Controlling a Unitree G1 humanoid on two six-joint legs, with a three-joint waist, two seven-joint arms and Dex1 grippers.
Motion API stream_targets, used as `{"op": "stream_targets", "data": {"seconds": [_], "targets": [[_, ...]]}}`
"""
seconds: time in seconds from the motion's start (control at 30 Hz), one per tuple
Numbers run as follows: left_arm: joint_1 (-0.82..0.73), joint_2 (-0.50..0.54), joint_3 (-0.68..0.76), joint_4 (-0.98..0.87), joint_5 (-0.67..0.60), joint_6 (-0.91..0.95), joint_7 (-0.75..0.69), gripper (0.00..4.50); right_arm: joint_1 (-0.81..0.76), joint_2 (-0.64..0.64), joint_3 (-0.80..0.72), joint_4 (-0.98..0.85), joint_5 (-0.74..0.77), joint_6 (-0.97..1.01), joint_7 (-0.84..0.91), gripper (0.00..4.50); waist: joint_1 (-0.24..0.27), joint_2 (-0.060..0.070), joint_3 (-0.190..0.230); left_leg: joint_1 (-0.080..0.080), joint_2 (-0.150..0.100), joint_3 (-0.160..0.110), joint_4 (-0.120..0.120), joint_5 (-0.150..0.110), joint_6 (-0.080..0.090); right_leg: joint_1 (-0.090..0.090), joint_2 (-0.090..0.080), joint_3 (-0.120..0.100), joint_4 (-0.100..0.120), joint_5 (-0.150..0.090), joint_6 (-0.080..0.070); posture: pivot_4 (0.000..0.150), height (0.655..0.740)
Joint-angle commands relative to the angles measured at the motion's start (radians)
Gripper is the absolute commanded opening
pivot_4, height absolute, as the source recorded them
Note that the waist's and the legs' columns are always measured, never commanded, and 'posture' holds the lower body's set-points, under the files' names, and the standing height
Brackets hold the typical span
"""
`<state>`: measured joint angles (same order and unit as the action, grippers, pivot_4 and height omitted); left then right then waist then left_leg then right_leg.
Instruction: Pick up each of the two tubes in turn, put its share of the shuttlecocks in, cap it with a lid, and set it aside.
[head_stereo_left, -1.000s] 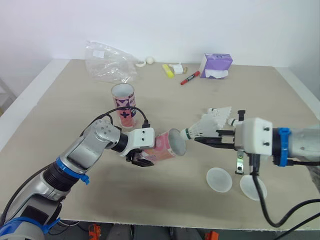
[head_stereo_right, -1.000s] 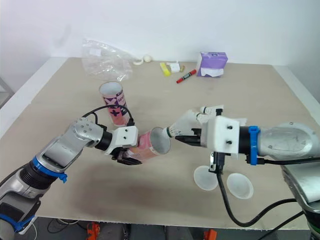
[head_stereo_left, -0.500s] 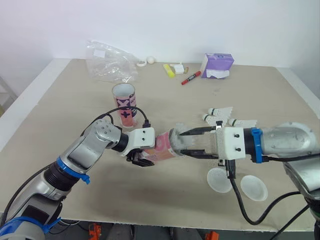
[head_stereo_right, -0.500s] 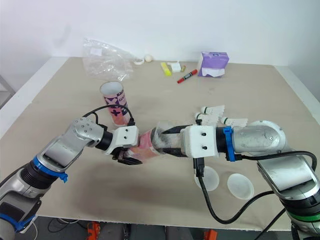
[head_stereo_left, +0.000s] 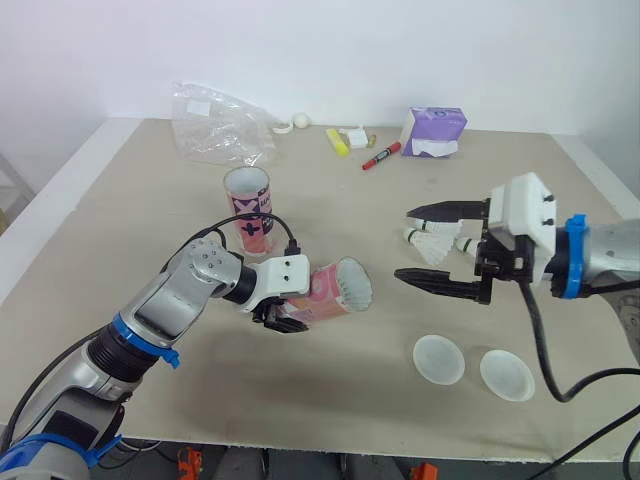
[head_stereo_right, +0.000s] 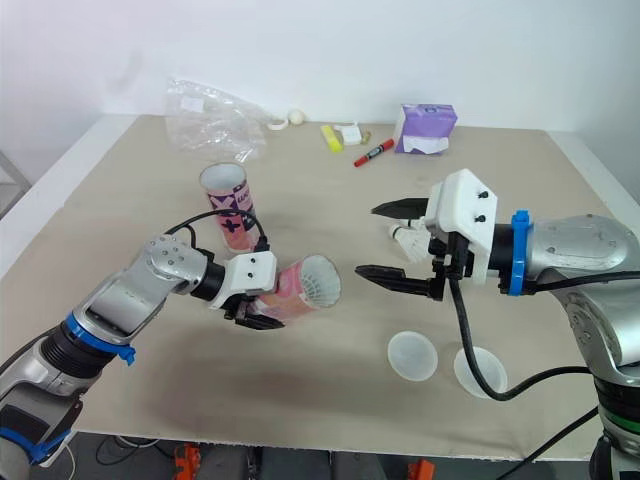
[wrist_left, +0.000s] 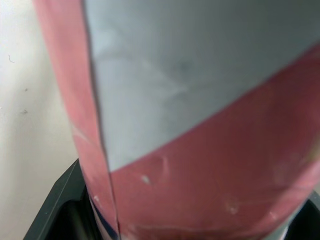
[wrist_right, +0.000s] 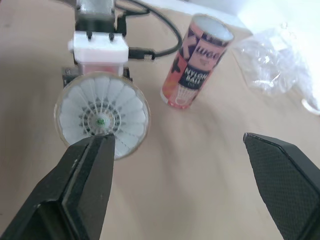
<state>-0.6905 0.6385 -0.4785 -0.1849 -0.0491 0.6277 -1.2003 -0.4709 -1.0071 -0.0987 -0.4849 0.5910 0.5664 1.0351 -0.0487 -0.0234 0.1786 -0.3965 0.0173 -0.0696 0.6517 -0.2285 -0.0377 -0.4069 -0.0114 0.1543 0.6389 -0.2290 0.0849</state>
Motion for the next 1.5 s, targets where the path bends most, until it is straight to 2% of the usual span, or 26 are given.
{"op": "stream_targets", "data": {"seconds": [0.03,0.17,0.2,0.63,0.97,1.17,1.27,1.5], "targets": [[0.012,0.002,-0.031,0.044,0.043,0.008,0.031,3.14,-0.063,0.006,0.087,-0.032,-0.052,-0.028,0.025,2.64,0.000,0.000,0.000,0.000,0.000,0.000,0.000,0.000,0.000,0.000,0.000,0.000,0.000,0.000,0.000,0.150,0.7400],[0.008,-0.002,-0.032,0.047,0.044,0.007,0.032,3.14,-0.136,0.075,0.198,-0.048,-0.077,-0.007,0.019,0.61,0.000,0.000,0.000,0.000,0.000,0.000,0.000,0.000,0.000,0.000,0.000,0.000,0.000,0.000,0.000,0.150,0.7400],[0.007,-0.003,-0.033,0.049,0.044,0.007,0.033,3.14,-0.153,0.080,0.233,-0.046,-0.099,-0.014,0.036,0.21,0.002,0.000,0.000,0.000,0.000,0.000,0.000,0.000,0.000,0.000,0.000,0.000,0.000,0.000,0.000,0.150,0.7400],[0.004,-0.012,-0.039,0.062,0.048,-0.004,0.037,3.14,-0.338,0.250,0.622,0.184,-0.444,-0.123,0.159,0.21,-0.001,0.001,0.000,-0.001,0.000,0.000,0.001,0.001,0.002,0.000,0.000,0.000,0.000,0.002,0.001,0.150,0.7400],[0.002,-0.025,-0.034,0.066,0.050,-0.002,0.043,3.14,-0.419,0.406,0.713,0.314,-0.551,-0.102,0.215,0.21,-0.021,0.002,-0.002,0.007,0.005,0.000,0.000,0.005,0.007,0.001,0.005,-0.001,0.004,0.003,-0.002,0.150,0.7400],[0.016,-0.021,-0.029,0.053,0.057,0.001,0.042,3.14,-0.416,0.422,0.689,0.323,-0.574,-0.114,0.245,0.21,-0.035,0.003,-0.003,0.009,0.005,0.000,0.000,0.006,0.008,0.000,0.005,-0.001,0.004,0.003,-0.002,0.150,0.7400],[0.030,-0.015,-0.022,0.047,0.062,-0.003,0.042,3.14,-0.446,0.372,0.603,0.298,-0.548,-0.096,0.269,0.21,-0.036,0.003,-0.003,0.009,0.005,0.000,0.000,0.006,0.008,-0.001,0.005,-0.001,0.004,0.003,-0.002,0.150,0.7400],[0.051,-0.004,-0.010,0.051,0.067,-0.020,0.044,3.14,-0.439,0.234,0.368,0.199,-0.376,0.033,0.309,0.21,-0.028,0.004,-0.002,0.003,0.003,0.000,0.000,0.006,0.006,0.000,0.003,0.000,0.004,0.004,-0.002,0.150,0.7400]]}}
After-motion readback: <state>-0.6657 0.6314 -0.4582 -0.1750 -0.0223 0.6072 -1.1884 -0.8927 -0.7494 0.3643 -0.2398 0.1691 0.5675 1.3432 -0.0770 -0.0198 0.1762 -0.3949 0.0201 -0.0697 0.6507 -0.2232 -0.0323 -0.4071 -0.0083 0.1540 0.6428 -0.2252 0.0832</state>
